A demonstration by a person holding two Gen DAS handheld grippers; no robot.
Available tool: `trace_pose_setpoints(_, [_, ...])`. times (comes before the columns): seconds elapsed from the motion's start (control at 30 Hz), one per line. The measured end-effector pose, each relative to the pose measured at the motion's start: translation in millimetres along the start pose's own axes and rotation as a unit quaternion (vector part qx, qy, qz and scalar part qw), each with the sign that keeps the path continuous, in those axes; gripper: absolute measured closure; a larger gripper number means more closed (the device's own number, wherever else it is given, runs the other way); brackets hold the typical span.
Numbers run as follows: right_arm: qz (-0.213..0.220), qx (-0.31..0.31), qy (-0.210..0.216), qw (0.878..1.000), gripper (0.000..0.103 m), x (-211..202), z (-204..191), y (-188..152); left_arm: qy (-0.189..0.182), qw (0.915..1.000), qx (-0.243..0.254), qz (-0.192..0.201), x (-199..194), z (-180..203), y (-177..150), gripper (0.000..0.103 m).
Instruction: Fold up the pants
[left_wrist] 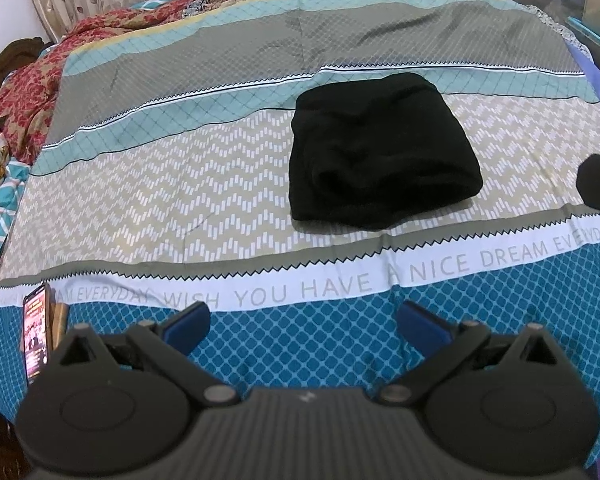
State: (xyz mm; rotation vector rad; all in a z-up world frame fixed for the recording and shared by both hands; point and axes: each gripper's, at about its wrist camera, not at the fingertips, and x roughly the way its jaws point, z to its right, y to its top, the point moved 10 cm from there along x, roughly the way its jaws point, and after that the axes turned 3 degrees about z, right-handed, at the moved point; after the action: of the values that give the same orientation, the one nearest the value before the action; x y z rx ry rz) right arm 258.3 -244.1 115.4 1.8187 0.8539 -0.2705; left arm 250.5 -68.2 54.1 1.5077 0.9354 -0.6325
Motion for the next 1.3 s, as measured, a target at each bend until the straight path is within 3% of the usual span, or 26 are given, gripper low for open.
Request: trace_pose_setpoints(1.3, [-0.002, -0.003, -0.003, 1.000, 0.000, 4.3, 3.0, -5.4, -0.004, 0.9998, -0.009, -0.015, 7.1, -2.8, -4.9, 0.000])
